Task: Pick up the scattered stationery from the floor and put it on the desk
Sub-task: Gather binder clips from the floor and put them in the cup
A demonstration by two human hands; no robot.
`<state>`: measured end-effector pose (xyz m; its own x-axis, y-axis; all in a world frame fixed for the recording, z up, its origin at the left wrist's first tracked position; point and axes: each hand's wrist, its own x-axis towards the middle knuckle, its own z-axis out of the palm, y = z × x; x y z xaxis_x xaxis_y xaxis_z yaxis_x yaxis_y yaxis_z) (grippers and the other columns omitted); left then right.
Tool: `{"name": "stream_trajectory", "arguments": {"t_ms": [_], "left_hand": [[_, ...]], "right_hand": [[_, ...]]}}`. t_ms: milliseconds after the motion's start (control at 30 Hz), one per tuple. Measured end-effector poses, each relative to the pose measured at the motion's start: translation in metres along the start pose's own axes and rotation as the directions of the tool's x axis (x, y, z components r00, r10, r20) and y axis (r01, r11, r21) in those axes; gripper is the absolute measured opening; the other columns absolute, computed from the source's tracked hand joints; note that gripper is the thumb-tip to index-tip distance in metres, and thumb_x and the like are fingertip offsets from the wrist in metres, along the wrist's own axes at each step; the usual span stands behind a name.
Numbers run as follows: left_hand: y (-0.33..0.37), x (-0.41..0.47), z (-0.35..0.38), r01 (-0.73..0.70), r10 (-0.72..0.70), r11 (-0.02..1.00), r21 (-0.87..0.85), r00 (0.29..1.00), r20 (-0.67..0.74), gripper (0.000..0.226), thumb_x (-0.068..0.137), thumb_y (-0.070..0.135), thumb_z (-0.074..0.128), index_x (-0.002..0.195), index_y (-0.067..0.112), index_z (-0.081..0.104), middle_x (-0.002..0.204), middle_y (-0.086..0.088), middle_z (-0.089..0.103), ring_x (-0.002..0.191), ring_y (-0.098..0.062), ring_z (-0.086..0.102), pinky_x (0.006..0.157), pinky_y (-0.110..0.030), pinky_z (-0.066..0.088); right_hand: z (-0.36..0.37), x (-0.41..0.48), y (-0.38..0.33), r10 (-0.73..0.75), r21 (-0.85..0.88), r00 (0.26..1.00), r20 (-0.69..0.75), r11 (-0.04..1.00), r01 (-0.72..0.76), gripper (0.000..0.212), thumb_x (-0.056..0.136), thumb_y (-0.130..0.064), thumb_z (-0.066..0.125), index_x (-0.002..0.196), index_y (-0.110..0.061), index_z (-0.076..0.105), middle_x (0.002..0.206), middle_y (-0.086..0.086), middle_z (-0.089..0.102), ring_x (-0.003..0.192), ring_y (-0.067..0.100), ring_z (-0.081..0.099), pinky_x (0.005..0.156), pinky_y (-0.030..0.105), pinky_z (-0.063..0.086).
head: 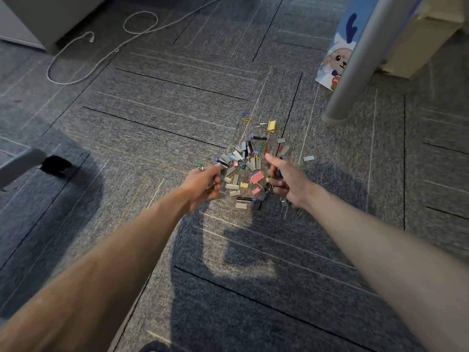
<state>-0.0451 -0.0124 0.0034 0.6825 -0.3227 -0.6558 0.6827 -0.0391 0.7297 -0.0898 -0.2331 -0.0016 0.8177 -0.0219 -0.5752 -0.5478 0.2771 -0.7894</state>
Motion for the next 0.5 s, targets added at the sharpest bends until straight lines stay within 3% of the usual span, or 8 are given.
{"name": "stream_trajectory", "arguments": {"t_ms": [100,167,233,267,333,400,500], "left_hand": [[0.000,0.001,0.007,-0.029,0.030,0.989,0.147,1.000,-0.004,0.020,0.097,0.014,0.045,0.112,0.008,0.058,0.068,-0.002,0.056,0.050,-0.008,0.045,0.041,-0.017,0.038],[0.003,-0.002,0.018,-0.052,0.061,0.934,0.353,0.998,-0.015,0.020,0.098,0.015,0.044,0.111,0.011,0.058,0.068,-0.001,0.055,0.049,-0.008,0.045,0.041,-0.016,0.039],[0.005,-0.002,0.029,-0.099,0.132,0.787,0.609,0.991,-0.010,0.017,0.097,0.020,0.046,0.105,0.013,0.059,0.074,-0.002,0.058,0.048,-0.008,0.045,0.040,-0.014,0.039],[0.006,0.000,0.035,-0.130,0.177,0.694,0.708,0.984,0.008,0.015,0.096,0.023,0.050,0.103,0.013,0.059,0.079,-0.002,0.061,0.048,-0.010,0.047,0.040,-0.014,0.040],[0.005,0.007,0.046,-0.197,0.257,0.538,0.819,0.964,0.063,0.018,0.091,0.033,0.059,0.096,0.016,0.058,0.086,-0.004,0.066,0.051,-0.019,0.056,0.045,-0.023,0.050],[0.004,0.017,0.057,-0.231,0.323,0.381,0.895,0.940,0.105,0.027,0.086,0.044,0.062,0.097,0.020,0.056,0.086,-0.007,0.068,0.056,-0.020,0.061,0.054,-0.038,0.058],[0.007,0.030,0.076,-0.240,0.391,0.154,0.959,0.906,0.164,0.036,0.089,0.042,0.059,0.112,0.015,0.053,0.077,0.000,0.062,0.050,-0.009,0.055,0.041,-0.022,0.047]], "right_hand": [[-0.013,-0.008,0.001,-0.006,-0.134,0.991,-0.136,0.991,-0.012,0.026,0.101,-0.027,0.046,0.087,-0.011,0.061,0.062,-0.003,0.046,0.041,0.006,0.034,0.034,0.018,0.025],[-0.020,-0.013,0.000,-0.020,-0.203,0.965,-0.263,0.978,-0.035,0.023,0.101,-0.021,0.044,0.094,-0.010,0.063,0.063,-0.001,0.048,0.044,0.007,0.036,0.032,0.016,0.026],[-0.029,-0.018,-0.001,-0.100,-0.405,0.908,-0.408,0.911,-0.081,0.023,0.101,-0.021,0.044,0.091,-0.010,0.062,0.063,-0.001,0.048,0.047,0.009,0.038,0.032,0.014,0.026],[-0.035,-0.020,-0.001,-0.179,-0.554,0.888,-0.423,0.827,-0.097,0.025,0.101,-0.024,0.045,0.087,-0.011,0.060,0.063,-0.001,0.048,0.048,0.009,0.038,0.033,0.014,0.027],[-0.045,-0.024,0.002,-0.322,-0.785,0.888,-0.329,0.615,-0.068,0.030,0.100,-0.036,0.048,0.084,-0.013,0.056,0.065,-0.001,0.050,0.047,0.010,0.039,0.037,0.018,0.029],[-0.052,-0.028,0.005,-0.363,-0.878,0.900,-0.243,0.476,-0.045,0.030,0.096,-0.043,0.054,0.090,-0.014,0.056,0.069,-0.002,0.052,0.048,0.009,0.041,0.040,0.018,0.030],[-0.060,-0.032,0.009,-0.325,-0.917,0.930,-0.172,0.398,-0.031,0.036,0.088,-0.052,0.062,0.099,-0.018,0.053,0.077,-0.003,0.055,0.056,0.012,0.052,0.047,0.023,0.041]]}}
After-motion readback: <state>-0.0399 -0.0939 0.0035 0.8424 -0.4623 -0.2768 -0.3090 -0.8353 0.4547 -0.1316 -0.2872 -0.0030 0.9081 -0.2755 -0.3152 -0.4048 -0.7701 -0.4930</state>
